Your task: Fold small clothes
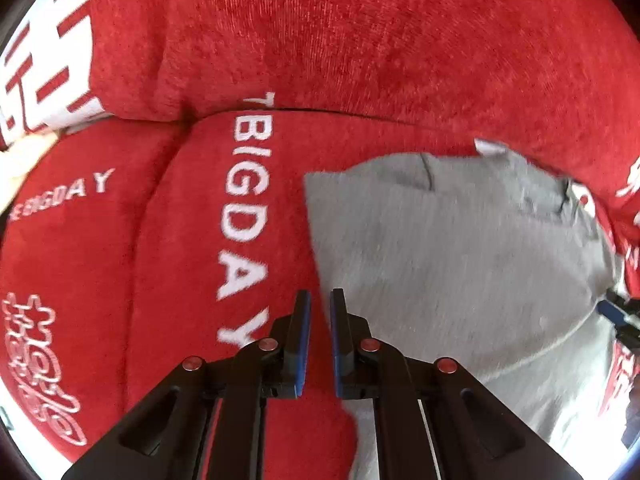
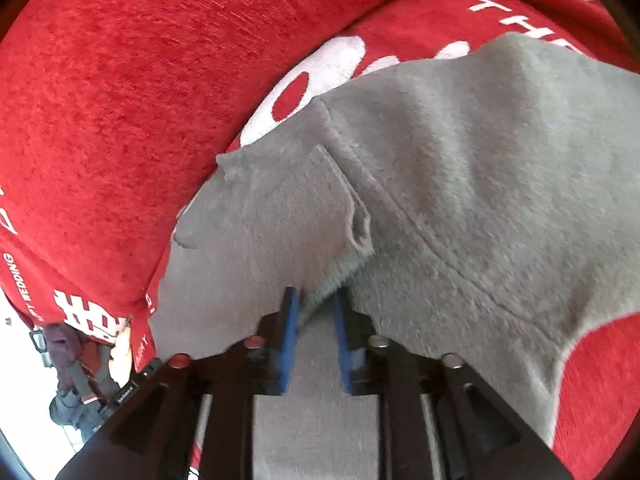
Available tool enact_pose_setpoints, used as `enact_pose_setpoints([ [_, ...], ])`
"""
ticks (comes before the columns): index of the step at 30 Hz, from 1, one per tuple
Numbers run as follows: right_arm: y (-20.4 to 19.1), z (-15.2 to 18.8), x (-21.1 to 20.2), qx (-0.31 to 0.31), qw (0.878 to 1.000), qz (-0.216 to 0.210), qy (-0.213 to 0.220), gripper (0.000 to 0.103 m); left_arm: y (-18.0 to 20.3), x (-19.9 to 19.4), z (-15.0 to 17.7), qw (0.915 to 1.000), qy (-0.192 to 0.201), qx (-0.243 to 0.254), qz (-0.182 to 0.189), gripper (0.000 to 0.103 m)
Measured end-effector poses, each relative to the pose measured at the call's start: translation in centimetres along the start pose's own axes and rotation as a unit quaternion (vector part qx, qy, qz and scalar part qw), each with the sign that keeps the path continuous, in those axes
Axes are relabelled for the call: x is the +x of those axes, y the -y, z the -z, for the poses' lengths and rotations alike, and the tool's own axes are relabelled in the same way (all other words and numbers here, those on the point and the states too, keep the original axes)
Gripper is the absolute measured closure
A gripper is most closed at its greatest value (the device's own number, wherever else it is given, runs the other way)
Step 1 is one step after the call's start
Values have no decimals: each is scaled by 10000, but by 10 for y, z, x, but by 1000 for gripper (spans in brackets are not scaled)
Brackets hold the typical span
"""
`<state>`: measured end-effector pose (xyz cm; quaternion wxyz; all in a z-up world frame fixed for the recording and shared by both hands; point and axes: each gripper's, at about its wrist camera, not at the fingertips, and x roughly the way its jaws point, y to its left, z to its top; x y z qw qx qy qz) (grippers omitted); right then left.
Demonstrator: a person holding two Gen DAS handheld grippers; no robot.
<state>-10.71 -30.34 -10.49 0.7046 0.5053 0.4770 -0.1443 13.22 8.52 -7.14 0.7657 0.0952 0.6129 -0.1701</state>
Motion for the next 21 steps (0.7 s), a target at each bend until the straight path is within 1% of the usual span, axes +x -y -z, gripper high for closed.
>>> enact_pose_setpoints([
  [2,0,7,-9,39,10000,71,-10,55,-3,-9,7,9999,-53,36,-138,93],
  [5,2,23,-21,139,9999,86,-35,55,2,-18,19,9998,-82,38,-167,93],
  [6,2,29,-24,173,9998,108,-33,55,3,-23,22,9999,-76,55,-142,88],
  [7,3,35,-27,201,9997,107,-16,55,4,-27,30,9999,-82,95,-117,74],
  [8,4,39,-29,206,9997,115,5,55,8,-28,31,9998,-77,123,-116,31],
  [9,3,40,-28,174,9997,162,44,55,11,-33,36,9998,9,149,-150,13],
  [10,2,38,-27,146,9996,217,97,55,19,-39,40,9994,153,261,-171,13],
  [12,2,26,-25,227,9990,187,323,55,27,-42,46,9988,109,468,-91,13],
  [15,9,4,-16,691,9954,19,661,56,36,-45,52,9982,85,590,-3,13],
  [16,13,0,-13,838,9937,-18,747,62,39,-45,54,9980,87,624,-9,13],
  [17,16,-3,-11,976,9915,10,861,94,41,-45,56,9980,86,632,-10,13],
  [19,20,-1,-8,1026,9906,196,883,96,43,-43,60,9980,59,622,8,13],
  [20,22,1,-6,1012,9909,239,849,96,43,-38,62,9980,-15,625,51,13],
  [21,24,3,-7,996,9912,193,852,96,43,-34,63,9979,-105,630,86,13],
])
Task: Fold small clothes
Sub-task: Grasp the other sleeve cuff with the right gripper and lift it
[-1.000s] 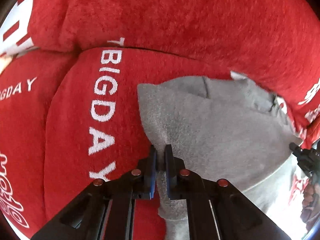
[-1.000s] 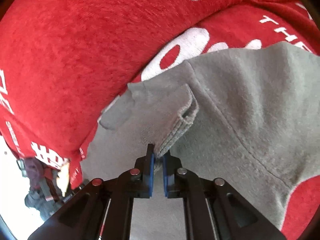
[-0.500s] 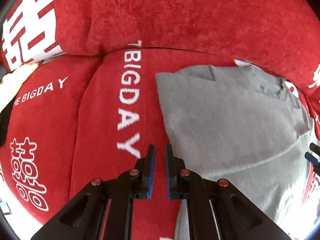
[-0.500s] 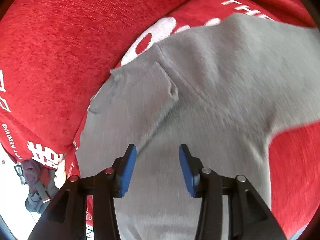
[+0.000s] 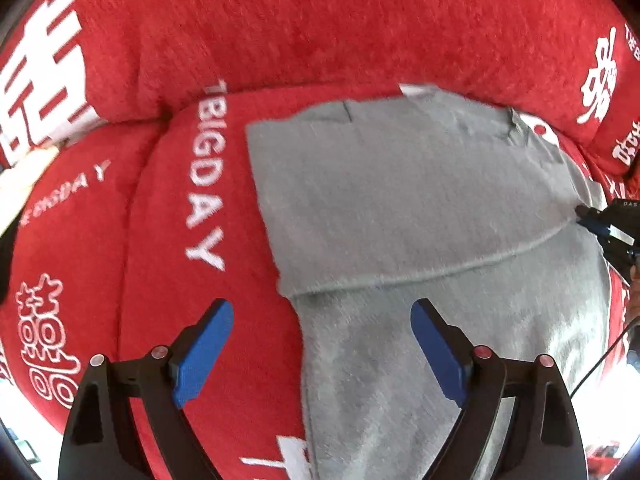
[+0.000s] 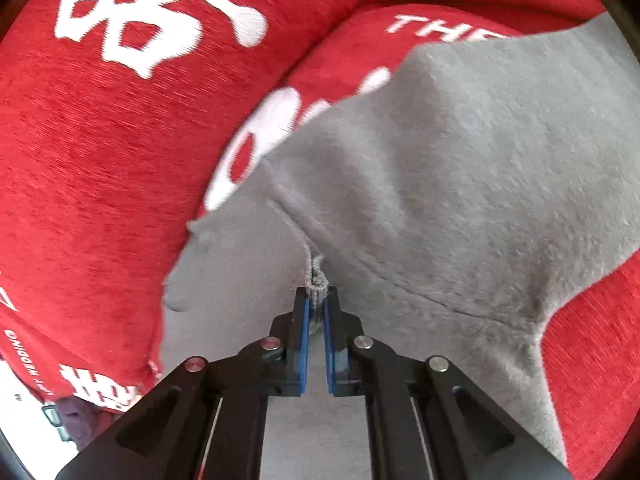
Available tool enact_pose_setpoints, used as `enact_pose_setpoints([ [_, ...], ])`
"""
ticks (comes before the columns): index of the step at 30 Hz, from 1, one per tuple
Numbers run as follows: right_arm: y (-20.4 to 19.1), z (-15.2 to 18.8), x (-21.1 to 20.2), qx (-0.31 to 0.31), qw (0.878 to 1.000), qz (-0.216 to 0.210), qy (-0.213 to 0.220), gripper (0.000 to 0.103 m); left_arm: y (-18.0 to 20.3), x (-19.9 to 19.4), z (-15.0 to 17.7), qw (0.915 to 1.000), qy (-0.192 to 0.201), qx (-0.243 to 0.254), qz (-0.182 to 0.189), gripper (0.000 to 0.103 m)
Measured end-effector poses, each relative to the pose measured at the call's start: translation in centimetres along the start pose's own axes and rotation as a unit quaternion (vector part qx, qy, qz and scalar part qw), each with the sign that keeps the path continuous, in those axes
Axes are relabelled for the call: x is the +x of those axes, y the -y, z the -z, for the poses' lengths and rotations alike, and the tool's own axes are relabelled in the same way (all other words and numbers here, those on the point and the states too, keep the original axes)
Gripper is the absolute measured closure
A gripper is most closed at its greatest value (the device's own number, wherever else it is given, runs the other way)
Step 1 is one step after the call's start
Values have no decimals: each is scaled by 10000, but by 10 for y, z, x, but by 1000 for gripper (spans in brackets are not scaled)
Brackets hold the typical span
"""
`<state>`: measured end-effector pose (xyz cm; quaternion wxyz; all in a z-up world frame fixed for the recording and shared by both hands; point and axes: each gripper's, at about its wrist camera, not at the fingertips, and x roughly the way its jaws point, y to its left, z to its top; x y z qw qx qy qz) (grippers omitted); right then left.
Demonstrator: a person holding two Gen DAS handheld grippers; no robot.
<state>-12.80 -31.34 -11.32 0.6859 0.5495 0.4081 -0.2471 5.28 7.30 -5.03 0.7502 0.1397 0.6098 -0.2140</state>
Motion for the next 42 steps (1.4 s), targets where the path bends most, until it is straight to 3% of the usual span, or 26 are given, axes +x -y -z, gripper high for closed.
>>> enact_pose_setpoints([
  [4,5,7,-15,24,9998,188,-61,93,6,12,10,9992,-397,48,16,13],
  [10,27,42,-52,55,9991,11,-416,85,27,-2,16,9988,-355,245,234,13],
  [11,30,51,-58,-1,9988,61,-483,74,33,-4,17,9986,-350,300,252,13],
  [12,35,59,-63,-37,9984,106,-546,57,38,-4,18,9985,-354,344,255,13],
  [13,40,65,-69,-57,9982,133,-589,51,46,-3,19,9981,-398,386,271,13],
  [20,74,85,-83,229,9958,-149,-878,50,92,7,22,9949,-764,482,446,13],
  [25,92,56,-92,369,9954,-494,-737,50,133,0,15,9949,-688,466,570,13],
  [31,168,-18,-138,1082,9935,-319,175,49,205,6,-1,9952,-506,620,557,13],
  [36,239,-59,-173,1767,9804,-58,874,49,266,15,-14,9937,-514,709,698,13],
  [42,287,-79,-170,2526,9607,-595,981,49,317,25,-25,9925,-507,782,789,13],
])
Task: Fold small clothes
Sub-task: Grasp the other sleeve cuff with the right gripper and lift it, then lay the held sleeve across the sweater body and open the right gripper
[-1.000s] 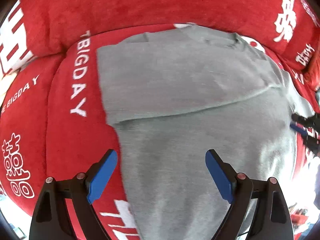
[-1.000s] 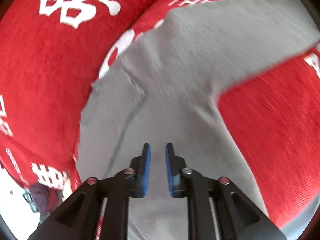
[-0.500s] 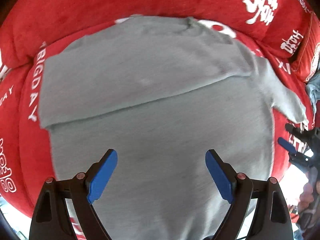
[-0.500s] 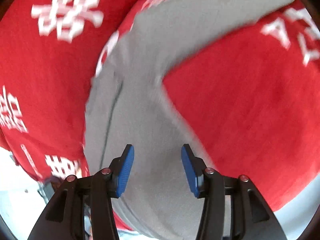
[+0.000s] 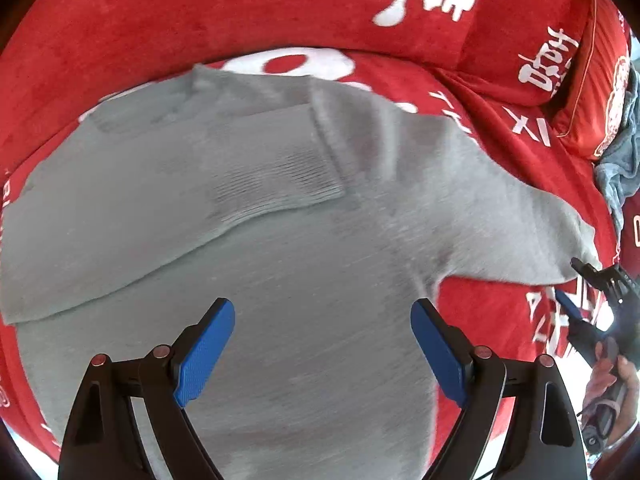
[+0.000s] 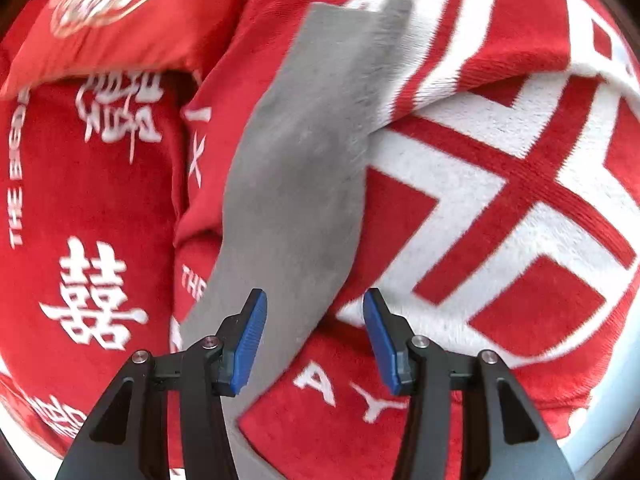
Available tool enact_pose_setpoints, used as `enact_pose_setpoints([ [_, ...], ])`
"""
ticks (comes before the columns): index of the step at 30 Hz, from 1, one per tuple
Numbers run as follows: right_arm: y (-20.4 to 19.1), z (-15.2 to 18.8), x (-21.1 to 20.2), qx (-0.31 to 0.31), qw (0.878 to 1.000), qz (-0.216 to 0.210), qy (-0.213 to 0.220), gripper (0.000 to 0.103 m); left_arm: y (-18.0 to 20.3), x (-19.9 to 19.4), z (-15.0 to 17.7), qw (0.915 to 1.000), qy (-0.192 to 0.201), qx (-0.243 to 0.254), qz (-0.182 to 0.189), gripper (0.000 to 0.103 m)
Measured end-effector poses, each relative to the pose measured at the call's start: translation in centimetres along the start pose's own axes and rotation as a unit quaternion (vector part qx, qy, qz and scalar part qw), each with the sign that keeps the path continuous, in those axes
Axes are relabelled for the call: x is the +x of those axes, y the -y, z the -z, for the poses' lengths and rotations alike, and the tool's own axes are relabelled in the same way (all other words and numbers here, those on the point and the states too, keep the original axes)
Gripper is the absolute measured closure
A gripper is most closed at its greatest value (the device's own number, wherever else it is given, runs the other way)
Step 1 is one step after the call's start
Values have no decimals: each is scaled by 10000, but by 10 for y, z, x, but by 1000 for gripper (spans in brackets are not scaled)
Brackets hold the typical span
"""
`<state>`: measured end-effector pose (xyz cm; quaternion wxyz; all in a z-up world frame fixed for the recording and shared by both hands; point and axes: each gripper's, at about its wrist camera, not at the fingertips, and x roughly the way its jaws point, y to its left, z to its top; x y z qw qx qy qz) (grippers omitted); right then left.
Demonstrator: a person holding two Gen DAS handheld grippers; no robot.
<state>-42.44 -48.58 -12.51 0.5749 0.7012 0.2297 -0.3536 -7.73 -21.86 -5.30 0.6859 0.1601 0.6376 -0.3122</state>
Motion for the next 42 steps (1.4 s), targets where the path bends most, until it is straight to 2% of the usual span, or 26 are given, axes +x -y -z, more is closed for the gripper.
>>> enact_pose_setpoints([
  [3,1,-6,6,145,9995,-281,-51,49,10,5,-5,10000,-30,-33,-25,13],
  [8,-6,-14,12,352,9978,-551,112,49,15,9,-7,9999,-66,12,-133,13],
  [10,-8,-20,16,386,9972,-641,63,58,14,10,-10,9998,-33,-13,-180,13],
  [11,-10,-25,20,418,9969,-666,10,80,12,10,-11,9998,-25,-39,-189,13],
  [12,-11,-27,21,422,9969,-657,-38,92,11,11,-12,9998,-33,-84,-187,13],
  [13,-13,-30,23,411,9973,-603,-72,97,9,12,-13,9998,-45,-122,-176,13],
  [15,-23,-32,24,328,9971,-686,-61,97,7,13,-13,9997,-53,-194,-160,13],
  [18,-52,-24,32,85,9915,-1267,-274,97,1,10,-13,9996,24,-257,-140,13],
  [21,-106,-6,46,-687,9824,-1607,-664,97,-14,1,-12,9993,155,-284,-194,13],
  [23,-152,17,55,-1519,9697,-1681,-908,97,-27,-3,-12,9988,210,-349,-254,13],
  [24,-177,34,61,-1959,9597,-1727,-1042,97,-34,-4,-11,9986,216,-396,-275,13],
  [26,-227,74,76,-2801,9329,-1813,-1354,97,-51,-7,-9,9977,239,-540,-327,13],
  [30,-278,160,111,-3963,8819,-1711,-1895,97,-86,-16,-1,9953,351,-785,-451,13],
  [33,-286,220,143,-4485,8527,-1385,-2292,97,-114,-23,5,9925,440,-976,-588,13],
  [37,-275,281,180,-5001,8182,-752,-2735,97,-157,-29,16,9882,467,-1240,-773,13],
  [40,-263,304,199,-5225,8041,-149,-2833,93,-181,-29,22,9851,430,-1427,-861,13],
  [41,-258,310,204,-5322,8002,205,-2756,85,-187,-29,23,9842,428,-1481,-869,13],
  [42,-255,310,205,-5326,8012,373,-2702,60,-194,-31,26,9835,428,-1532,-866,13],
])
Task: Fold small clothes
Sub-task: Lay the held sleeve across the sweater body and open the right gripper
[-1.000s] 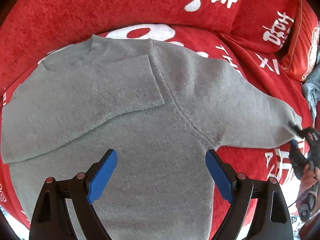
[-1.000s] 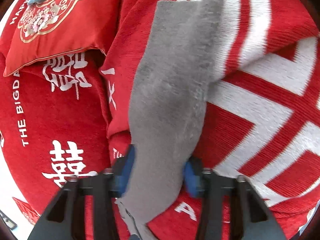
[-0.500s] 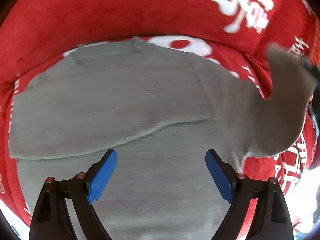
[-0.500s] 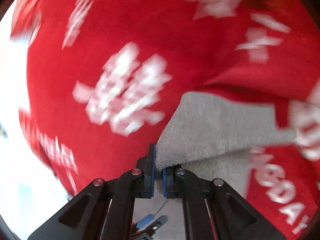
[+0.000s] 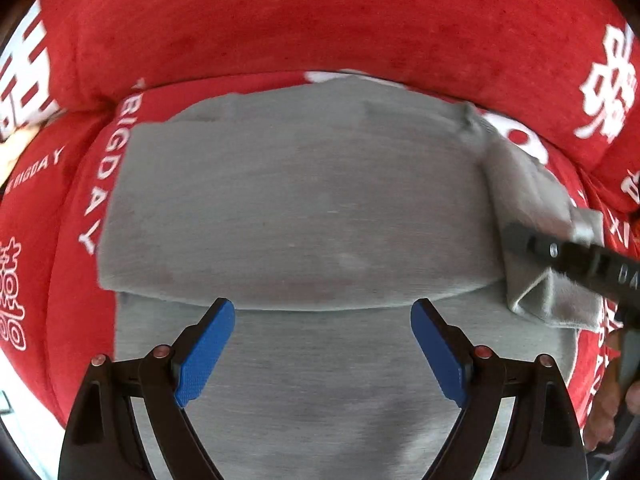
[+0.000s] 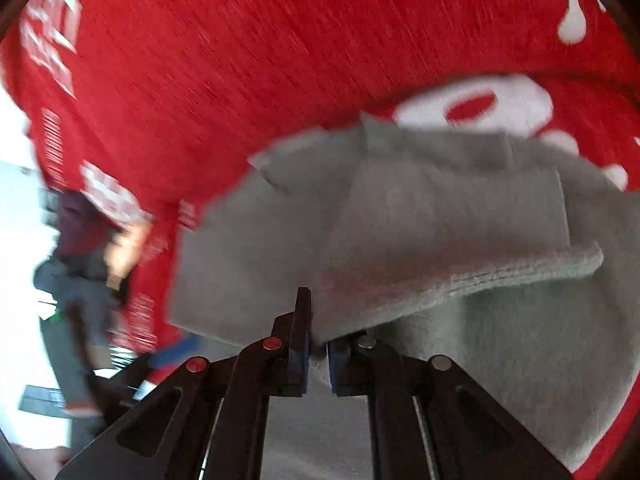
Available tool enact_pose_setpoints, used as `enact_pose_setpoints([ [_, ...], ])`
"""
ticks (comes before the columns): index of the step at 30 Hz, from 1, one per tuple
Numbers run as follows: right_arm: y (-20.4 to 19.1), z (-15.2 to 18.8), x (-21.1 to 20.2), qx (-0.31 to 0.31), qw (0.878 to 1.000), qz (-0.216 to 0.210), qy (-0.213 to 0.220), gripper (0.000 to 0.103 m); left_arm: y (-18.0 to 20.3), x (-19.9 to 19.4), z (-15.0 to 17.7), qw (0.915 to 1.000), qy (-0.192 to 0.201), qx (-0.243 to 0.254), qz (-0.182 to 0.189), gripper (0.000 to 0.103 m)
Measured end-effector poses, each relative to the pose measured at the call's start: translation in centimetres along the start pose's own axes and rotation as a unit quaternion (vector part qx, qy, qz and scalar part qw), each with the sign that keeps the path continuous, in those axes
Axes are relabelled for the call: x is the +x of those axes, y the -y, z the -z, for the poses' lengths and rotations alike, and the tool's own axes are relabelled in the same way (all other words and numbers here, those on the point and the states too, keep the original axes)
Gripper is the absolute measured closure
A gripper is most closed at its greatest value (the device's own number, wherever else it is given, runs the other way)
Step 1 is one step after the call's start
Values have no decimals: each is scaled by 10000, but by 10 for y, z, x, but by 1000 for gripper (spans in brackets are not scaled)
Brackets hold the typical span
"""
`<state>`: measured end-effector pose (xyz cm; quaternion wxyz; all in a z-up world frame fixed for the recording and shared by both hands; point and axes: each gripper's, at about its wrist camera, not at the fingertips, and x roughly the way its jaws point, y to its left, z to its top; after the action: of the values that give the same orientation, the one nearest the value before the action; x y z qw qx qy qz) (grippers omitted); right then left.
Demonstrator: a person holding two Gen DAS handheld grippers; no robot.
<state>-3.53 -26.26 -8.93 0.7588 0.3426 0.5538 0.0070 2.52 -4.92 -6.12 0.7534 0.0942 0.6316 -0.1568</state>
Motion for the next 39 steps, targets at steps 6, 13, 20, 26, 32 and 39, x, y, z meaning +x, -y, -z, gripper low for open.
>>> enact_pose_setpoints([
  [6,28,9,-26,1280,9885,-338,737,46,-18,-3,-1,9998,28,-142,121,13],
  [13,15,-14,-29,1710,9755,-616,1238,95,-47,-17,10,9992,151,-271,241,13],
  [20,-140,-6,31,-1810,9824,162,442,95,-82,-19,32,9987,79,-344,373,13],
  [26,-166,33,85,-2626,9640,239,-334,91,-109,-17,44,9971,-12,-596,474,13],
  [32,-165,49,65,-2765,9597,253,-447,46,-116,-21,31,9920,-2,-774,996,13],
  [39,-61,50,-4,-188,9997,-177,-56,46,-91,-14,-3,9898,71,-595,1295,13],
])
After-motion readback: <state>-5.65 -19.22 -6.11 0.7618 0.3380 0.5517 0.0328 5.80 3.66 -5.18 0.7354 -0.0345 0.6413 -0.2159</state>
